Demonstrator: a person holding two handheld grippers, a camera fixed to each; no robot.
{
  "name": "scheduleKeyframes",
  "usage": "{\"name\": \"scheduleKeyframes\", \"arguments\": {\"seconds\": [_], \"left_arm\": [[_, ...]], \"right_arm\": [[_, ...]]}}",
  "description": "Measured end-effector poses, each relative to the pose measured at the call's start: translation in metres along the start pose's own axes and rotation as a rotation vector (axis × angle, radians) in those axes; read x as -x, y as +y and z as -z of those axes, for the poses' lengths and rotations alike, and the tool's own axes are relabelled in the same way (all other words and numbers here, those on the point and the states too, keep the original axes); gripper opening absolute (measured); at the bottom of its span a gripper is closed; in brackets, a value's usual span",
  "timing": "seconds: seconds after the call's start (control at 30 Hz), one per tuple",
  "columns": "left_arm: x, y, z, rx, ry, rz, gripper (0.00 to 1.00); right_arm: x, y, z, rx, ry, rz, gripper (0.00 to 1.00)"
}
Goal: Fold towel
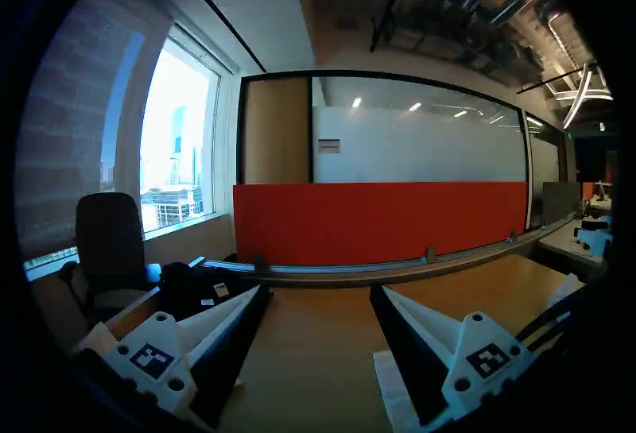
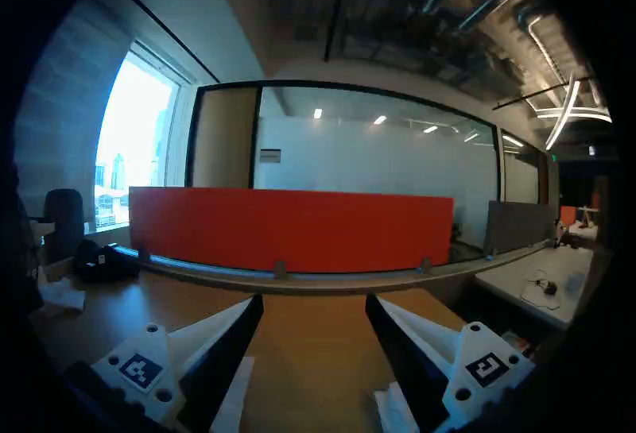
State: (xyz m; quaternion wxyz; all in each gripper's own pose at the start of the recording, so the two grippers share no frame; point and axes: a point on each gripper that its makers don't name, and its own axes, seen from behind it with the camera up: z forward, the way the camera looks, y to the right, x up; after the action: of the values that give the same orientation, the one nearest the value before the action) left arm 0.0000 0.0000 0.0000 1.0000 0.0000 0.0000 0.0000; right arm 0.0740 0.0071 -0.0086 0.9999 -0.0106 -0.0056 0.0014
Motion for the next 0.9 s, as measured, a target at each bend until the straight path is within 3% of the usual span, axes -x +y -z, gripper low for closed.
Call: {"name": "scheduleKeyframes", "arguments": {"seconds": [0.2, 0.6, 0.9], "left_arm": [[-0.015, 0.004, 0.003, 0.003, -0.011, 0.031, 0.94], [-0.027, 0.012, 0.006, 0.028, -0.034, 0.004, 0.94], [-0.021, 0.040, 0.008, 0.164, -0.092, -0.057, 0.94]], "right_arm": [[-0.024, -0.003, 0.007, -0.002, -0.011, 0.004, 1.00], [-0.046, -0.008, 0.007, -0.037, -0.021, 0.026, 1.00], [-0.052, -0.024, -0.003, -0.136, -0.057, 0.092, 1.00]]}}
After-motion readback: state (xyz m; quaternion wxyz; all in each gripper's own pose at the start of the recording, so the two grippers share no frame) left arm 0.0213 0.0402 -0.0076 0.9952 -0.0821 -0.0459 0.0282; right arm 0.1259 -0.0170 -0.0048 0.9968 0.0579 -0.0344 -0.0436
